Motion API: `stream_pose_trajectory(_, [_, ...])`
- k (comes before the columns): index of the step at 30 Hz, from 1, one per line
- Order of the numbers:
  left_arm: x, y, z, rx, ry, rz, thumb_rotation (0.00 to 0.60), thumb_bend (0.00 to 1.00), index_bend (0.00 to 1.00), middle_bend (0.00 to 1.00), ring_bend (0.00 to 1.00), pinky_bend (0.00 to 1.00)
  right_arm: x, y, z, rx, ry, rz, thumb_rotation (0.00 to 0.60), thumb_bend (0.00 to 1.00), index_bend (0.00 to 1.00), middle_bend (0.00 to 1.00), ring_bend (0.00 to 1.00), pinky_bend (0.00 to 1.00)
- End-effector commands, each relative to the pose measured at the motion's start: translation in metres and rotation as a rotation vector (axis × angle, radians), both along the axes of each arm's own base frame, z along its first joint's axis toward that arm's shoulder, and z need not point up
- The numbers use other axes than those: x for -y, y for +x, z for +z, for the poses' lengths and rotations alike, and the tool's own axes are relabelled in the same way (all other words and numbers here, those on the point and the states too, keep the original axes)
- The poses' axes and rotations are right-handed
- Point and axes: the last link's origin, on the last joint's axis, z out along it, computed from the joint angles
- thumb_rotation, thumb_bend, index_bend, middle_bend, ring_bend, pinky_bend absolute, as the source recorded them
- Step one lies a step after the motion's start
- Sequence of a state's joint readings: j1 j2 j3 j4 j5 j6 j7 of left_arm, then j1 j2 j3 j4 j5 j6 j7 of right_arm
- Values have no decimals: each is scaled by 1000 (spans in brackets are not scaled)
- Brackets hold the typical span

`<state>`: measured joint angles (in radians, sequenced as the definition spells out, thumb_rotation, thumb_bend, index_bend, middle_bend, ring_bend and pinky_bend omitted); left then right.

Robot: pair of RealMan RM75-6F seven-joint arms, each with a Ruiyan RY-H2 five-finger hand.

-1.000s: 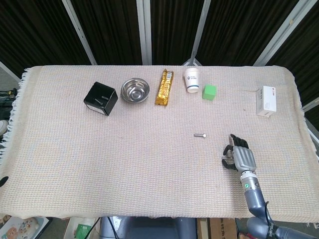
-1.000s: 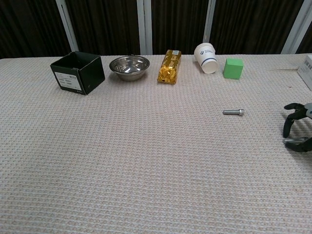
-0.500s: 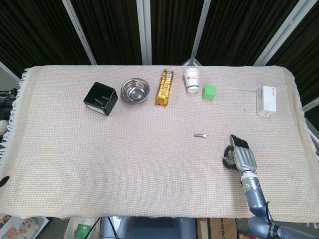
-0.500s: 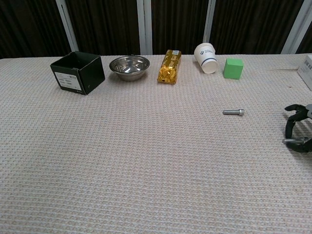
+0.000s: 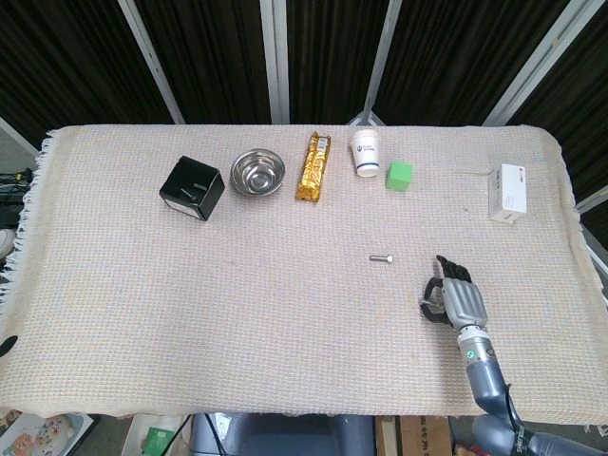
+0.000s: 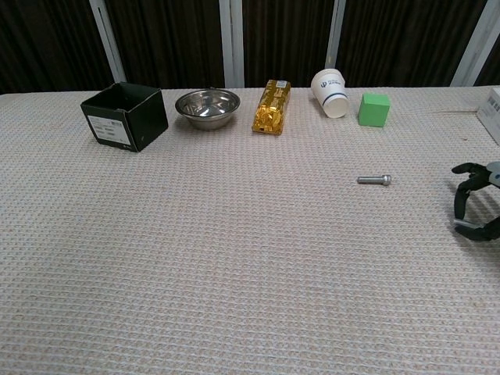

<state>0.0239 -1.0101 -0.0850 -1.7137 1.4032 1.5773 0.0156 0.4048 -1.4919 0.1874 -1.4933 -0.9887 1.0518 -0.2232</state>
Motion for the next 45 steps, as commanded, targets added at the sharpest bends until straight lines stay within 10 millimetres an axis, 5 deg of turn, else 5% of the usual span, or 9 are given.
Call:
stream_pose_trajectory(1, [0, 0, 0, 0, -1, 0, 600, 42, 100, 99, 9, 9, 0, 3, 6, 23, -13, 2, 600, 353, 605, 0, 0, 0])
stream_pose_trajectory(27, [1, 2, -2, -6, -1, 2, 600, 42, 103, 99, 9, 9, 10, -12, 41, 131, -69, -95, 600, 352, 605, 0, 0, 0])
stream_pose_trajectory(45, [1, 2, -3, -8, -1, 4, 600, 42, 104, 100, 10, 9, 9, -26, 40, 218, -38, -159, 600, 352, 606, 0, 0, 0])
